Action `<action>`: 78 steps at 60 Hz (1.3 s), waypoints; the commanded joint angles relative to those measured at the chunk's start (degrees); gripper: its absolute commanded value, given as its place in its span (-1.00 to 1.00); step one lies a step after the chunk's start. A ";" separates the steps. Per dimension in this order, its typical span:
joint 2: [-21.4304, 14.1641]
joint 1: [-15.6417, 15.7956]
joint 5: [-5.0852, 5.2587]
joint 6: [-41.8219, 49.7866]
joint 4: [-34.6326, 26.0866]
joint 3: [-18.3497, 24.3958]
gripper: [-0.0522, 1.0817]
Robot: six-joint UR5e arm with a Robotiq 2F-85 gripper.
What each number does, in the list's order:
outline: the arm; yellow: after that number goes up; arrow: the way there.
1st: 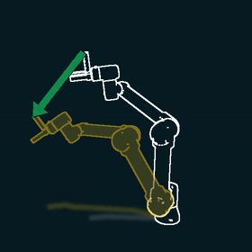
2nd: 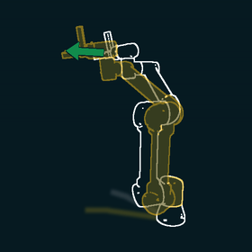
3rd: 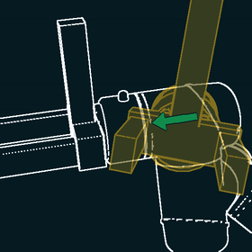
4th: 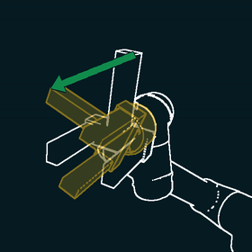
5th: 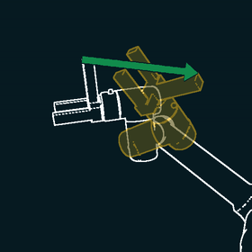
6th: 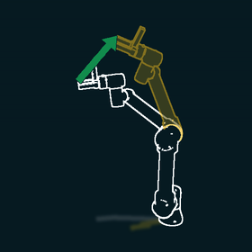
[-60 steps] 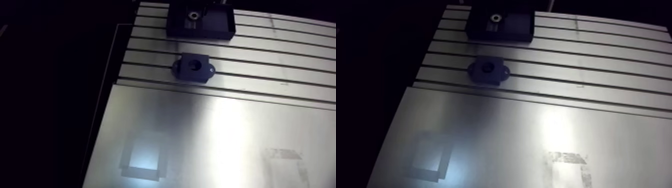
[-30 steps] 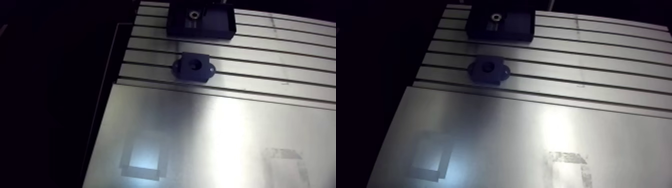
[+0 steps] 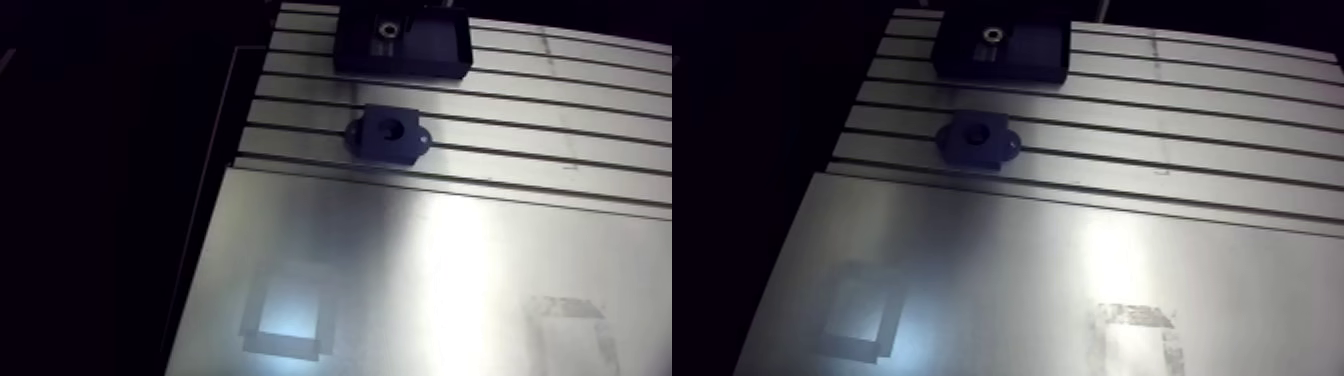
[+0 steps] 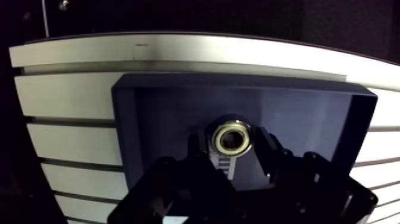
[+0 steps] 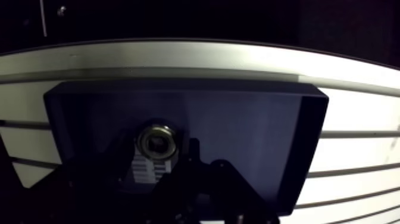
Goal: Pick up the bearing and press it into the housing until flush.
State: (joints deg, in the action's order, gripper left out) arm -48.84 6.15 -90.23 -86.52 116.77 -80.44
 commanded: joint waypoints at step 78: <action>-0.22 0.00 0.01 -0.18 0.09 -0.11 0.10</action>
State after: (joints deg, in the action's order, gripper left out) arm -48.89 6.15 -90.30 -86.62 116.79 -80.36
